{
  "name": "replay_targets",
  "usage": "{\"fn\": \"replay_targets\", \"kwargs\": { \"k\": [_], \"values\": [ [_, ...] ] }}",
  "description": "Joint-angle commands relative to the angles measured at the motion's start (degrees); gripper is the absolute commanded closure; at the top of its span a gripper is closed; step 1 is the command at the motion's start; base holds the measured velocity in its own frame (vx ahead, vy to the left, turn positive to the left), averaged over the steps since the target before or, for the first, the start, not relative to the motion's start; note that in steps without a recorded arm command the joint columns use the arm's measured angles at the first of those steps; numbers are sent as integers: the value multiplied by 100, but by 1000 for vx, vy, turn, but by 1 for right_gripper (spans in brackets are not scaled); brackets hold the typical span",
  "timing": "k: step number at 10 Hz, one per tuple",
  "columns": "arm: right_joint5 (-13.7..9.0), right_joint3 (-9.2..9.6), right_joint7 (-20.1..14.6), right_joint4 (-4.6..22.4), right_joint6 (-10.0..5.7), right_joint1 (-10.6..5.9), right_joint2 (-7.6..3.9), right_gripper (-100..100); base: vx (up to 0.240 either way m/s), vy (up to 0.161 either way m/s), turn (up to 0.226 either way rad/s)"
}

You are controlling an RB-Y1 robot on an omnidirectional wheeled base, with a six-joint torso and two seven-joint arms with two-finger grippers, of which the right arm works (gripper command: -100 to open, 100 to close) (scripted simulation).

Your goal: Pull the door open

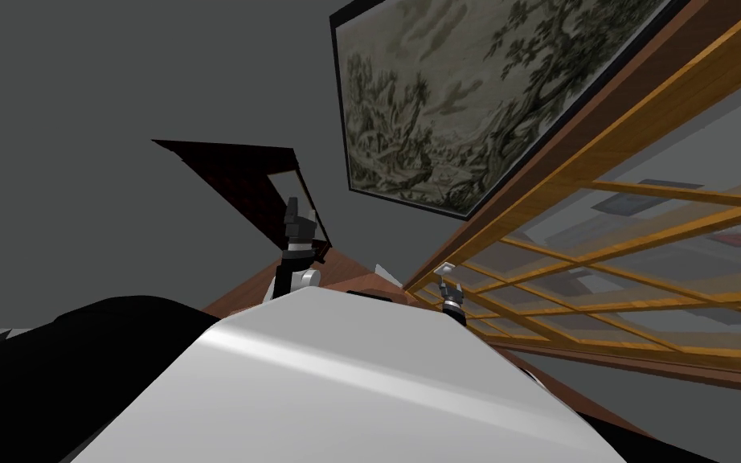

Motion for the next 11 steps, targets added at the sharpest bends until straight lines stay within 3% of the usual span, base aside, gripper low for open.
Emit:
{"fn": "replay_targets", "kwargs": {
  "k": [1,5,6,11],
  "values": [
    [-17,-22,30,13,15,-26,9,-100,189,-87,38],
    [-28,-33,63,16,26,-20,47,-100,153,-72,10],
    [-28,-33,63,16,26,-20,47,100,-27,17,21],
    [-28,-33,63,16,26,-20,47,100,-7,0,0]
  ]
}}
